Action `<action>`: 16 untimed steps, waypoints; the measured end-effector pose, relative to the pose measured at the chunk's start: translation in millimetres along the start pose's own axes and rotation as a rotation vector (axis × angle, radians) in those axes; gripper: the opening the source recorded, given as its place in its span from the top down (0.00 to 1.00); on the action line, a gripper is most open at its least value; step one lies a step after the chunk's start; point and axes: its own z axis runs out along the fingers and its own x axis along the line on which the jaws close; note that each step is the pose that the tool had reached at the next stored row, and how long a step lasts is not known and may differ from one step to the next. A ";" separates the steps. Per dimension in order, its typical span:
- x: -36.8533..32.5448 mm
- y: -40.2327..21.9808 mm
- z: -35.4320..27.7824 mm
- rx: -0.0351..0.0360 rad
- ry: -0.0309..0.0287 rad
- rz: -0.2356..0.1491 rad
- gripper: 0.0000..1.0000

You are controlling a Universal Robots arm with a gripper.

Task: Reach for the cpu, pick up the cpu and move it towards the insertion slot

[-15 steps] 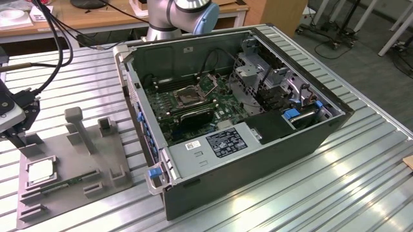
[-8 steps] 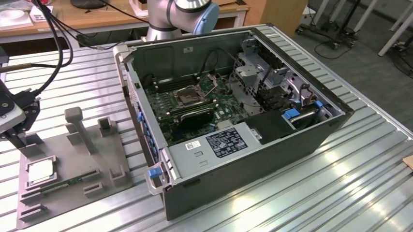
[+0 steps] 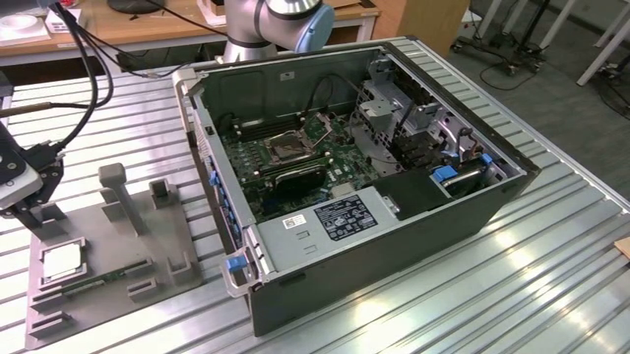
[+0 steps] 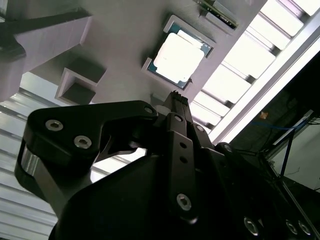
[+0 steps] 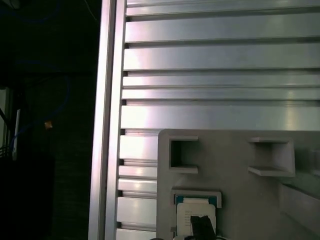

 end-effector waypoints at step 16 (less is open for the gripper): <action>0.1 -2.2 6.7 -0.0001 -0.0001 0.000 0.89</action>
